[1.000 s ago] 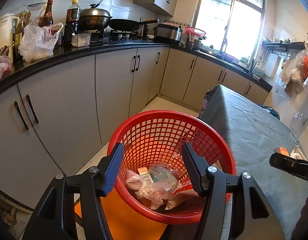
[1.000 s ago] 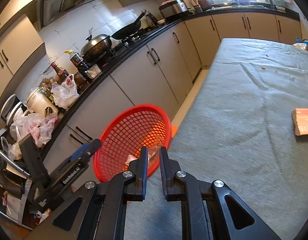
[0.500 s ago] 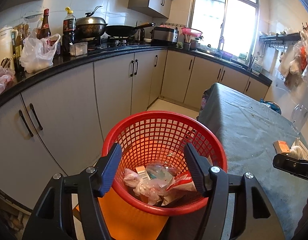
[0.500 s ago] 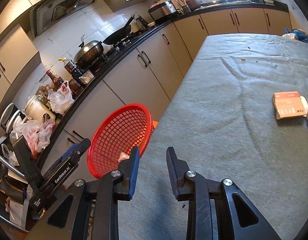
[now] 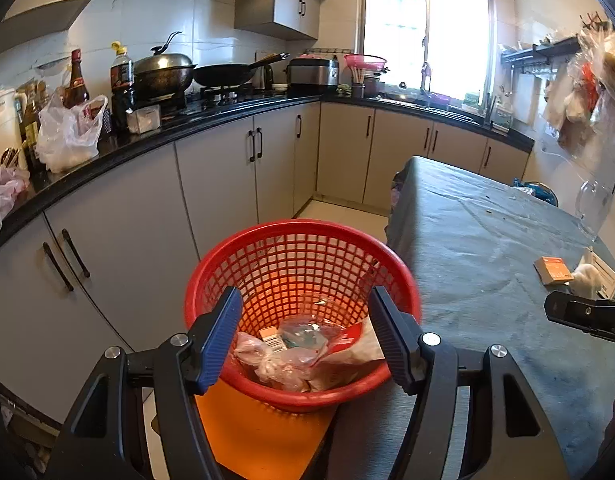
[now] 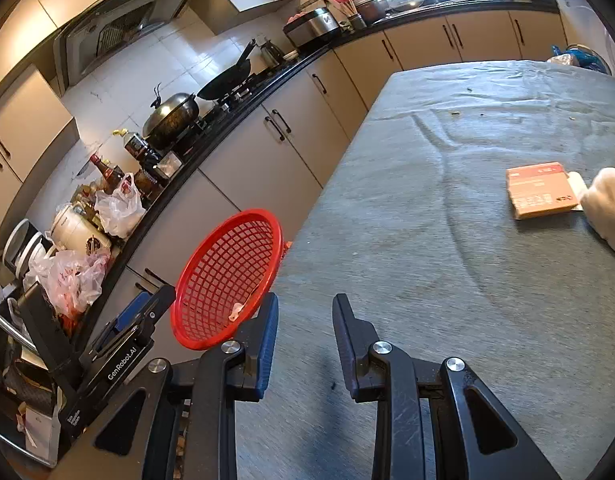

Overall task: Collect trash
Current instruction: 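Move both tools back to the table and grasp the white cloth with the right tool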

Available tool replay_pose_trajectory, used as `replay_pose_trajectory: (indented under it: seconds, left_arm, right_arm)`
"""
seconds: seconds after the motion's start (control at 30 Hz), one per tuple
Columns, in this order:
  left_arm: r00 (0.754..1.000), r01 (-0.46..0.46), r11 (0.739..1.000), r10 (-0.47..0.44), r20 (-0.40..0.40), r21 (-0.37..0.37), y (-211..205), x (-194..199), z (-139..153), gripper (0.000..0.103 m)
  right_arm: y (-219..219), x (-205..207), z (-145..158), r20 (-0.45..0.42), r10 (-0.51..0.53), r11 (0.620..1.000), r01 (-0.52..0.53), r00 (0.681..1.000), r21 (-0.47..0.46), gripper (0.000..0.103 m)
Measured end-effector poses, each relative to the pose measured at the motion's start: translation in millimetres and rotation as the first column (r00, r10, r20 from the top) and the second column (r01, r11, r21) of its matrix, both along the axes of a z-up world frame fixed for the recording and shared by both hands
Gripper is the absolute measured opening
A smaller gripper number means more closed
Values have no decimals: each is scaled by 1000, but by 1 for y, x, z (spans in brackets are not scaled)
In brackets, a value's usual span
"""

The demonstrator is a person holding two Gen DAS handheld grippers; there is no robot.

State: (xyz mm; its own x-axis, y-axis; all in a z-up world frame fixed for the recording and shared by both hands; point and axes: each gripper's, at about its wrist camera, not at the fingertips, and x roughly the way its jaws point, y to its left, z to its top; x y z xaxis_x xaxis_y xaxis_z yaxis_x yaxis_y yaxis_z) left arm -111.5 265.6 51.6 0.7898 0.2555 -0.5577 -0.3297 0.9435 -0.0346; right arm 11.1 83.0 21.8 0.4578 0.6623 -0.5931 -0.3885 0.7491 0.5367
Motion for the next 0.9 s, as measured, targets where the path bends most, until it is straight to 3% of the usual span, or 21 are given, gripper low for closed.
replay_pose_trajectory:
  seconds: [0.3, 0.6, 0.73, 0.9]
  left_arm:
    - [998, 58, 998, -58, -8, 32, -33, 6, 7, 65]
    - [981, 190, 981, -188, -40, 29, -87, 18, 13, 66]
    - [957, 279, 960, -281, -74, -29, -116, 32, 11, 66]
    - [922, 362, 925, -374, -105, -114, -147, 49, 12, 66]
  right_arm:
    - [-45, -2, 1, 1, -71, 997, 71, 997, 36, 35]
    - [-149, 2, -2, -15, -269, 958, 270, 963, 93, 37]
    - [-193, 7, -4, -38, -354, 928, 356, 935, 110, 38]
    - [-225, 24, -3, -68, -404, 909, 408, 912, 86, 50]
